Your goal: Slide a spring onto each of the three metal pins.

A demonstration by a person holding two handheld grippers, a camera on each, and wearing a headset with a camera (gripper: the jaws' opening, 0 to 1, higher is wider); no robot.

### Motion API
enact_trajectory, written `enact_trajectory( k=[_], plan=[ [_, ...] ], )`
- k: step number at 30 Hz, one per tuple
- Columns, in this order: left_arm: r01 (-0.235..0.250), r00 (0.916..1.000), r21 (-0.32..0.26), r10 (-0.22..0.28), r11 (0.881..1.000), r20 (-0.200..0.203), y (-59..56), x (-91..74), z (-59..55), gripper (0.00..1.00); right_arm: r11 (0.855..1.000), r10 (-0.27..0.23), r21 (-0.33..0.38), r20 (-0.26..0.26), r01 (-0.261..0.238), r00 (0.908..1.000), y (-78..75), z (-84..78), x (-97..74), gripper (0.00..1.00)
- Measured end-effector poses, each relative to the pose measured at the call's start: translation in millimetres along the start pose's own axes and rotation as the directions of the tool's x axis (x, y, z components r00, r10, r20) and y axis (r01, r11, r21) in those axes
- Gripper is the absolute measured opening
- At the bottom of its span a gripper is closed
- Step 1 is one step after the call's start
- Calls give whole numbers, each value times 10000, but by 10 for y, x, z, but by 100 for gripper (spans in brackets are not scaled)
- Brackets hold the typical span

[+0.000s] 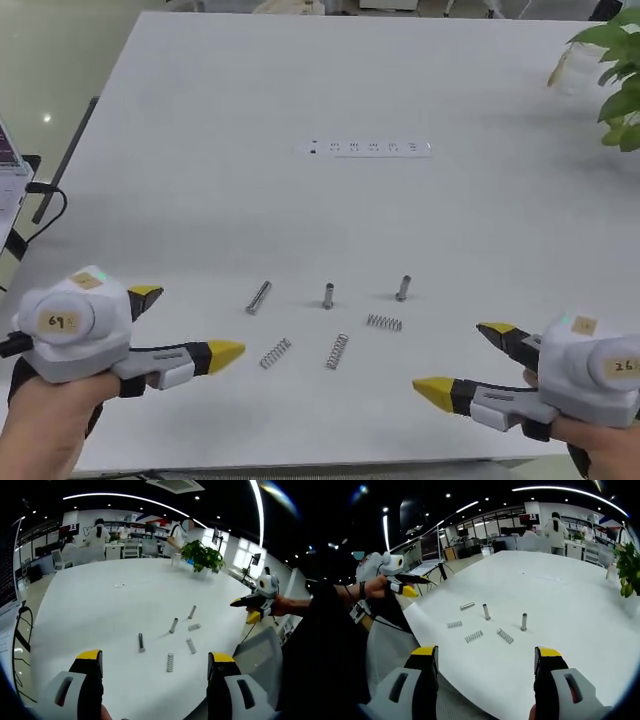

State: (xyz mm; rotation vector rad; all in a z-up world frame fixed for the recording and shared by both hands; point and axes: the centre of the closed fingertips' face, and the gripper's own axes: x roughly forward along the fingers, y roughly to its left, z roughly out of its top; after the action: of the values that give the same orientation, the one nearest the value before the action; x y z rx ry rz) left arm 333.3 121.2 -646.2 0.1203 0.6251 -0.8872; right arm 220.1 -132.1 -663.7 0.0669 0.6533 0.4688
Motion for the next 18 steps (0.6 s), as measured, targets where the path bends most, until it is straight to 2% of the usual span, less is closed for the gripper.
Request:
enact_trajectory(
  k=[11,15,18],
  plan=[
    [161,9997,26,-161,9999,-184,87,225,55,81,10000,22,47,-110,-21,9999,10,-25,0,78],
    [208,9997,-308,-213,9993,-138,146,306,67,80,9999,53,108,-87,-52,9999,5,-19,1,79],
    [243,9996,-327,-249,9992,-165,180,367,73,80,9999,62,80,-139,-61,9999,4,-28,6,78]
  ],
)
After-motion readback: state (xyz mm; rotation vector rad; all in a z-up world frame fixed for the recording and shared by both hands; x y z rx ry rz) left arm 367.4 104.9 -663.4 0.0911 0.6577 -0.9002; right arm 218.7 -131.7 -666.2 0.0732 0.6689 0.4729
